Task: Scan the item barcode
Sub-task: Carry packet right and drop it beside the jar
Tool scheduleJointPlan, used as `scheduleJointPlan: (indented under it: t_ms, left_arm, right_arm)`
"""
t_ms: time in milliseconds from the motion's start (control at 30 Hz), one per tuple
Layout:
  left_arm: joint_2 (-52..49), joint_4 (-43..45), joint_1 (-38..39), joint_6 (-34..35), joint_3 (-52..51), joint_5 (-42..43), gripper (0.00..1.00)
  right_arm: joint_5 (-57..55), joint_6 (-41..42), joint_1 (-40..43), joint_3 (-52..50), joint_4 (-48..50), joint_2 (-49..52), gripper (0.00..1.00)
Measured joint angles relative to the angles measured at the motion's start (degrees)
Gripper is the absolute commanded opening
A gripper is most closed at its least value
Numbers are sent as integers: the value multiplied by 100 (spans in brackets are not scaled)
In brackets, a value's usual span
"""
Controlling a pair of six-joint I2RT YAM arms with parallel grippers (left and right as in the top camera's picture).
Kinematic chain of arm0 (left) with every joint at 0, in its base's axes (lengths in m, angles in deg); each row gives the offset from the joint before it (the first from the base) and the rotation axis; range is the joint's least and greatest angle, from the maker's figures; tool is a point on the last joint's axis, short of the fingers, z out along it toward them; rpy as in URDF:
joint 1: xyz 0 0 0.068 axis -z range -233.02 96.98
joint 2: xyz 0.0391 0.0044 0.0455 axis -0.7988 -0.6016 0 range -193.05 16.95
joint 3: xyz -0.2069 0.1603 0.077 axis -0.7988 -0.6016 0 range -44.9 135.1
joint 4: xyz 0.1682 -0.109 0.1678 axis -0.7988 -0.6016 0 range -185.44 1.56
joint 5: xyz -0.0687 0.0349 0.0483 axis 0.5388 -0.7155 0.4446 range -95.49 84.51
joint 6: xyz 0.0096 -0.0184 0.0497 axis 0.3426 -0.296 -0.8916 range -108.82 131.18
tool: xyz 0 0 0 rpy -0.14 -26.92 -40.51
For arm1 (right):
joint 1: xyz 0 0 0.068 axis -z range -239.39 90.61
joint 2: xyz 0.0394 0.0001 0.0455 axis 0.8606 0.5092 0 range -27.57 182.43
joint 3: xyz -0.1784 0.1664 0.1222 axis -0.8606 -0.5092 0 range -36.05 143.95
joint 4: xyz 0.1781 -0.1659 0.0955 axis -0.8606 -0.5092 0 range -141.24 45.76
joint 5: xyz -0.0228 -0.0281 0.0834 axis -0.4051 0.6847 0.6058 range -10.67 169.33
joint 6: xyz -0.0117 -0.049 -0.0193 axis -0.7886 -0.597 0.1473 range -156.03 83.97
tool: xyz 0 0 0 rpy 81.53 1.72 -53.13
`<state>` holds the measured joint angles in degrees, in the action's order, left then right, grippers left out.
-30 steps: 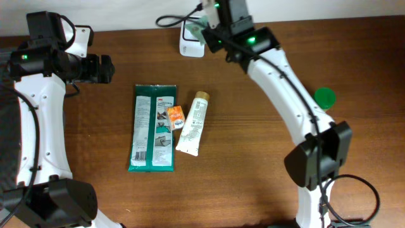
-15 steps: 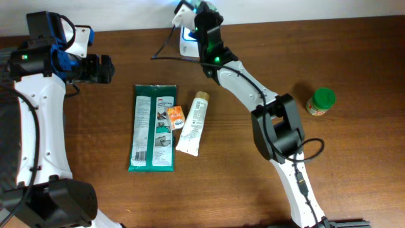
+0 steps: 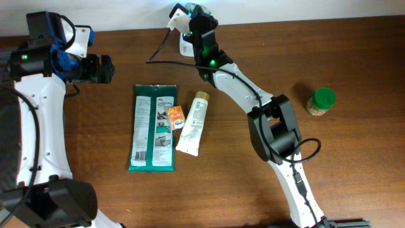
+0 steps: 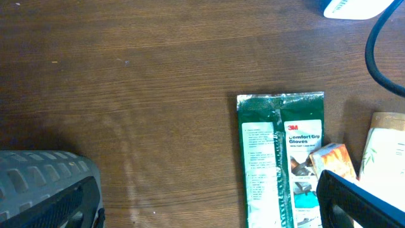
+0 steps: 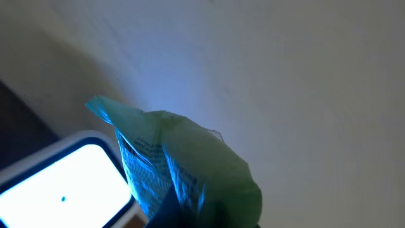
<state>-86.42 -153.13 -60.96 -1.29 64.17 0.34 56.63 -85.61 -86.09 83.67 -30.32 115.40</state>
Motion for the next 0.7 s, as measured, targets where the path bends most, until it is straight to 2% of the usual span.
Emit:
scheduleJointPlan:
  t_ms: [133,267,400,467,600,700]
  left_arm:
    - [0,2,0,0,0,2,99]
    - [0,4,0,0,0,-2,99]
    - [0,-7,0,-2,0,2,99]
    - [0,4,0,0,0,0,99]
    - [0,4,0,0,0,2,99]
    - [0,0,0,0,0,0,99]
  right_arm:
    - [42,813,-2,-26,-918,-308,4]
    - [466,2131,79,-42,-2573,-1241,4]
    - [1303,3956,492,11,-5165,-2680,4]
    - [1515,4570,791,44,-6175,-3150,4]
    - [1840,5407,1644,81,-8387,-3644,4]
    - [1963,5724,2133,-52,-9259,-3558,4]
